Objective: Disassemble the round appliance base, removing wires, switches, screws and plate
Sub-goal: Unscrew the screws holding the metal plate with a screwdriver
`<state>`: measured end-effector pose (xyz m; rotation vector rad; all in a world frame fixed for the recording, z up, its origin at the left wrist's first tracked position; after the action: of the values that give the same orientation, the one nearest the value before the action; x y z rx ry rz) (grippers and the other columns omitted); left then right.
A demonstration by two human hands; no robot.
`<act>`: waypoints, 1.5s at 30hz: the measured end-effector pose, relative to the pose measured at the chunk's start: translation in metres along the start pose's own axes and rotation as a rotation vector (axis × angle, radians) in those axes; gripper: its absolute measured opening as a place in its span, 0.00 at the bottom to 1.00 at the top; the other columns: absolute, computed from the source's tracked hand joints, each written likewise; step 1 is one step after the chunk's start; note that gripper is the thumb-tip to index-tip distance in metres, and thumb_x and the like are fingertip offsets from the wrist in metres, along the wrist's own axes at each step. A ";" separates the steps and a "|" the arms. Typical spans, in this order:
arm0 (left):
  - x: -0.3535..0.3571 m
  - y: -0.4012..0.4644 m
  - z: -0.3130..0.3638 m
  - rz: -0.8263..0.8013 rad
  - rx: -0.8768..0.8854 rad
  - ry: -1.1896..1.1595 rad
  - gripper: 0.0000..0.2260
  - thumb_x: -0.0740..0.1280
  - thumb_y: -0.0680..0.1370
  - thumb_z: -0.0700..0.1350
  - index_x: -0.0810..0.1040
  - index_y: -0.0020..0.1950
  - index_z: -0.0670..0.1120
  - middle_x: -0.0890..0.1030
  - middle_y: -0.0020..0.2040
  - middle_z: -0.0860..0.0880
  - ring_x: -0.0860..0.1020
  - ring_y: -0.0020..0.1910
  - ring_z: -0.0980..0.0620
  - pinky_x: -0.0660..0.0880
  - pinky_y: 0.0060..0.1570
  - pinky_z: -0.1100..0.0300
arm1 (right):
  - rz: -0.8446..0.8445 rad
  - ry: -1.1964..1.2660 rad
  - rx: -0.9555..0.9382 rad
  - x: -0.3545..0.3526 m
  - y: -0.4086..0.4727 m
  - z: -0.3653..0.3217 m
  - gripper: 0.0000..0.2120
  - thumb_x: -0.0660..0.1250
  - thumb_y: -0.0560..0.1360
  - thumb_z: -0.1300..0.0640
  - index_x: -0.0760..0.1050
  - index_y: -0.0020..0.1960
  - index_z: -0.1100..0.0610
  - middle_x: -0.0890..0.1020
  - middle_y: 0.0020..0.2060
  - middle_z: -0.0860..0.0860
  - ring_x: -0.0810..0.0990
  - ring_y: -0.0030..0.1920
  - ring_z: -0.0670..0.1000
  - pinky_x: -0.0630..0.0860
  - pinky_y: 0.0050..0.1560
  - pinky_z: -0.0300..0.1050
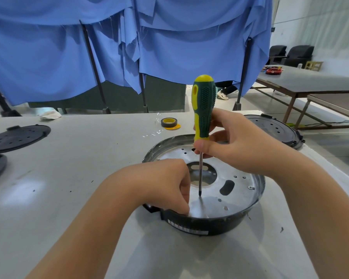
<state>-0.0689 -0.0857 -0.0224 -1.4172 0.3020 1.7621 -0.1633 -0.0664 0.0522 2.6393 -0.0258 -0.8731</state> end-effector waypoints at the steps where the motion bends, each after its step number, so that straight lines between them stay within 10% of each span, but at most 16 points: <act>1: 0.000 0.000 0.000 -0.001 0.000 -0.011 0.02 0.71 0.68 0.48 0.81 0.37 0.51 0.84 0.36 0.51 0.81 0.34 0.55 0.80 0.34 0.60 | 0.004 0.001 0.001 -0.001 0.000 0.000 0.12 0.71 0.73 0.54 0.72 0.50 0.40 0.79 0.49 0.48 0.85 0.44 0.50 0.82 0.48 0.47; 20: -0.030 -0.023 -0.002 -0.003 0.144 -0.355 0.02 0.72 0.71 0.47 0.84 0.43 0.53 0.86 0.38 0.53 0.84 0.40 0.59 0.78 0.42 0.68 | -0.011 -0.060 0.035 0.006 0.001 0.000 0.14 0.71 0.73 0.53 0.73 0.56 0.49 0.78 0.49 0.49 0.82 0.46 0.51 0.80 0.50 0.44; 36: -0.067 -0.052 -0.101 0.687 -0.004 -0.765 0.02 0.74 0.71 0.45 0.85 0.41 0.53 0.86 0.38 0.50 0.84 0.40 0.54 0.77 0.41 0.70 | -0.017 -0.063 0.051 0.006 0.000 0.001 0.14 0.70 0.73 0.50 0.72 0.57 0.46 0.78 0.51 0.45 0.83 0.46 0.50 0.81 0.52 0.51; 45: -0.019 -0.062 -0.153 0.725 -0.197 -0.909 0.07 0.71 0.74 0.38 0.85 0.37 0.46 0.85 0.36 0.44 0.82 0.33 0.54 0.79 0.36 0.68 | 0.070 -0.008 -0.034 0.009 0.000 -0.015 0.06 0.66 0.76 0.54 0.73 0.53 0.51 0.81 0.45 0.49 0.84 0.42 0.47 0.81 0.48 0.53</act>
<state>0.0823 -0.1531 -0.0377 -0.4892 0.1448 2.8846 -0.1474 -0.0624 0.0577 2.5868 -0.1041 -0.8533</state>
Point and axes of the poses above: each hand's wrist, its own y-axis towards the middle knuckle, its own x-axis out of the palm, z = x × y, the point moved 9 cm from there along y, towards the middle knuckle
